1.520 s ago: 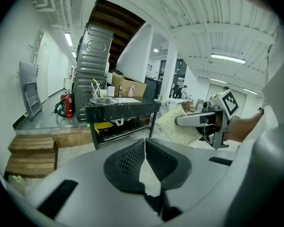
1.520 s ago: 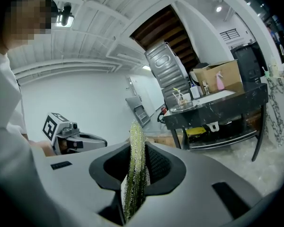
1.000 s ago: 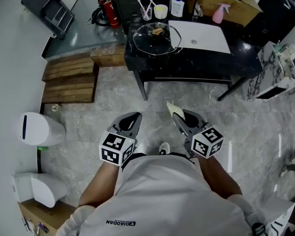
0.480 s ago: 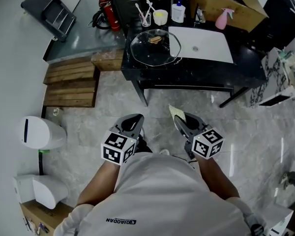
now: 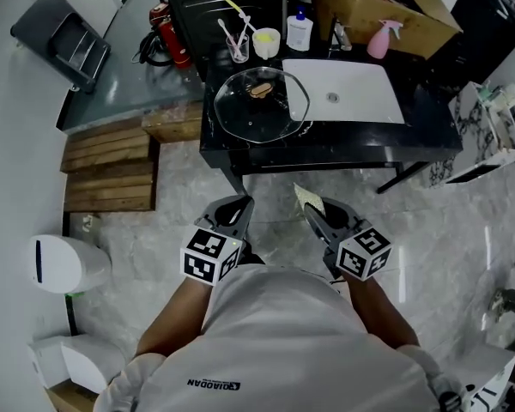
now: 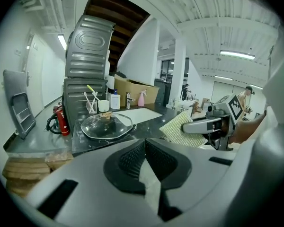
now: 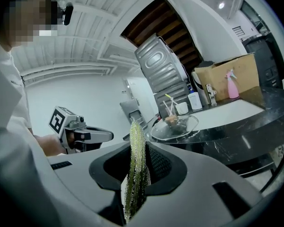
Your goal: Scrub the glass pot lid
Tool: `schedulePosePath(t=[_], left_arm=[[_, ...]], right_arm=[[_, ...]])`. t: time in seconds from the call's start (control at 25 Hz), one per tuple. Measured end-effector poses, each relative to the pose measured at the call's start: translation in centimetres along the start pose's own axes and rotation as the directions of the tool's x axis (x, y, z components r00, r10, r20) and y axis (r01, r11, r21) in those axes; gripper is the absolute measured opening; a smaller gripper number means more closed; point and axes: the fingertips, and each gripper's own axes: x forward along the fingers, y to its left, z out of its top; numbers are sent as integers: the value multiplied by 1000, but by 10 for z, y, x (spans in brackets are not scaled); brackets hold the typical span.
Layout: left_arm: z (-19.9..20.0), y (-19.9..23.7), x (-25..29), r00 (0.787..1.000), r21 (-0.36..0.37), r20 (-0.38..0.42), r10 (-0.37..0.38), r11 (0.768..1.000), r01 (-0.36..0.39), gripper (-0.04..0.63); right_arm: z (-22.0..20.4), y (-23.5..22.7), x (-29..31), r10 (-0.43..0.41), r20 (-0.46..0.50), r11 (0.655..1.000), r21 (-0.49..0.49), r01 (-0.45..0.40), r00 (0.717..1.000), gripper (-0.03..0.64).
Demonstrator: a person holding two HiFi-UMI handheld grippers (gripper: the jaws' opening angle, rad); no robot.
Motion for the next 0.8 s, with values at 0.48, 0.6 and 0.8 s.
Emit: schedulePosePath(t=[0.48,0.6,0.8], left_arm=[[56,175,56,995,74,-17,-103,992,104,18],[62,213,66,990,78,-24,-142,987,144,18],[60,249,88,978,85,-47,-202,975,205,18]], right_arm=[[75,-44,161,-171,-45,984,-56,168,984,87],[87,-54,197,-222,-58,972,-95,216,973,87],[104,-70,234,-282,-38,956,-93,277,959,87]])
